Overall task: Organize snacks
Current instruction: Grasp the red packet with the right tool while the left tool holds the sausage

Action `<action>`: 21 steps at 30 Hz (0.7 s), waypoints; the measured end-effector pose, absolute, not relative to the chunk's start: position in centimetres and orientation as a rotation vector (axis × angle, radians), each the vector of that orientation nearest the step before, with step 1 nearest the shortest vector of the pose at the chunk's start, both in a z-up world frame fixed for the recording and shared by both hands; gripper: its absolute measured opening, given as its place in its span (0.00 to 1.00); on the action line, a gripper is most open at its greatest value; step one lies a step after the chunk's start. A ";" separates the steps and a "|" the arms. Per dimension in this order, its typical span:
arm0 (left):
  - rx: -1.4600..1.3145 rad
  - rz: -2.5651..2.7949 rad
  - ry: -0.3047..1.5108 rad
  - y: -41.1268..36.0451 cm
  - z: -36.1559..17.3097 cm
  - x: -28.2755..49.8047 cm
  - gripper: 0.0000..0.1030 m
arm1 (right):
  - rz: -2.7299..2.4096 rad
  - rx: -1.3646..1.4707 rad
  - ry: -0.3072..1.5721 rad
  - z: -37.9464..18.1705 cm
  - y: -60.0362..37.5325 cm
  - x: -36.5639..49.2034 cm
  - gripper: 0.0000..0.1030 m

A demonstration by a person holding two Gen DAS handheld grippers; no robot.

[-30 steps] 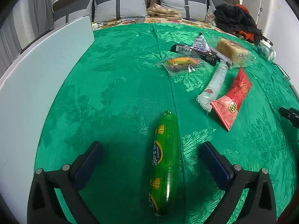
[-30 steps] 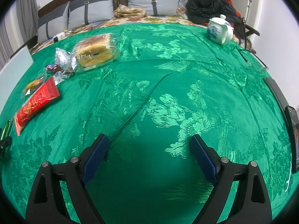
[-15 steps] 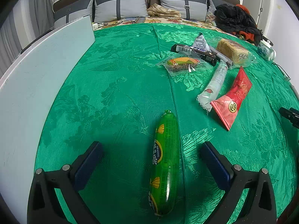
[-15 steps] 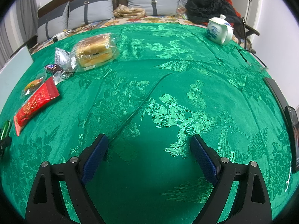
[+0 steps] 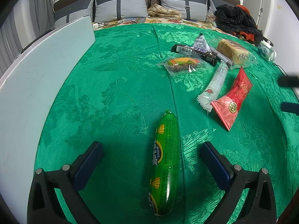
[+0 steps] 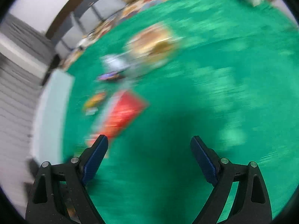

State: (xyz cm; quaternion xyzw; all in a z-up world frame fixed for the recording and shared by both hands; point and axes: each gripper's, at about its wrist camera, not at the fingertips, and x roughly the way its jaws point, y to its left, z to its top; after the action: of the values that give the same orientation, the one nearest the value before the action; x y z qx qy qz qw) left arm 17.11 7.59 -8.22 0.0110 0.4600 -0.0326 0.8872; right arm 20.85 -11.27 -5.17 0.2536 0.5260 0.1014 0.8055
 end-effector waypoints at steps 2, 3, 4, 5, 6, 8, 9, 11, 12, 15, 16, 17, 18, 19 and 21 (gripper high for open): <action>0.022 -0.068 0.956 7.6 -8.2 17.1 1.00 | 0.249 0.577 1.196 -5.8 -7.8 22.4 0.86; 0.023 -0.067 0.956 7.6 -8.2 17.1 1.00 | 0.249 0.567 1.213 -6.0 -6.3 23.1 0.85; 0.023 -0.067 0.956 7.6 -8.2 17.1 1.00 | 0.229 0.530 1.222 -6.2 -5.0 23.7 0.80; 0.023 -0.067 0.956 7.6 -8.2 17.1 1.00 | 0.199 0.481 1.227 -6.3 -3.8 24.2 0.54; 0.023 -0.068 0.956 7.6 -8.2 17.1 1.00 | 0.181 0.445 1.240 -6.6 -3.0 24.5 0.30; 0.023 -0.068 0.956 7.6 -8.3 17.1 1.00 | 0.183 0.429 1.263 -7.1 -2.4 24.8 0.17; 0.023 -0.068 0.955 7.6 -8.2 17.1 1.00 | 0.189 0.412 1.263 -6.9 -2.4 24.7 0.16; 0.023 -0.068 0.955 7.6 -8.2 17.1 1.00 | 0.223 0.288 1.273 -6.2 -2.5 24.5 0.13; 0.023 -0.067 0.955 7.6 -8.3 17.1 1.00 | 0.244 0.214 1.280 -5.7 -2.6 24.3 0.12; 0.023 -0.068 0.955 7.6 -8.3 17.1 1.00 | 0.320 0.015 1.343 -4.7 -4.3 23.7 0.12; 0.023 -0.068 0.955 7.6 -8.3 17.1 1.00 | 0.342 -0.045 1.374 -4.6 -4.9 23.2 0.13; 0.023 -0.068 0.955 7.6 -8.2 17.1 1.00 | 0.357 -0.100 1.404 -4.5 -5.6 22.8 0.15; 0.022 -0.069 0.955 7.6 -8.3 17.1 1.00 | 0.362 -0.127 1.422 -4.5 -6.2 22.4 0.17; 0.022 -0.070 0.955 7.6 -8.3 17.1 1.00 | 0.359 -0.138 1.436 -4.4 -7.0 22.2 0.24; 0.022 -0.072 0.955 7.6 -8.2 17.1 1.00 | 0.337 -0.084 1.424 -4.1 -8.8 21.9 0.55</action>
State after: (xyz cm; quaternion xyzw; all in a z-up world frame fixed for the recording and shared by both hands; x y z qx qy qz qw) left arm 17.07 7.61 -8.21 0.0107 0.4592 -0.0349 0.8876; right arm 21.86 -8.81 -4.12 -0.0386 0.6500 0.1537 0.7432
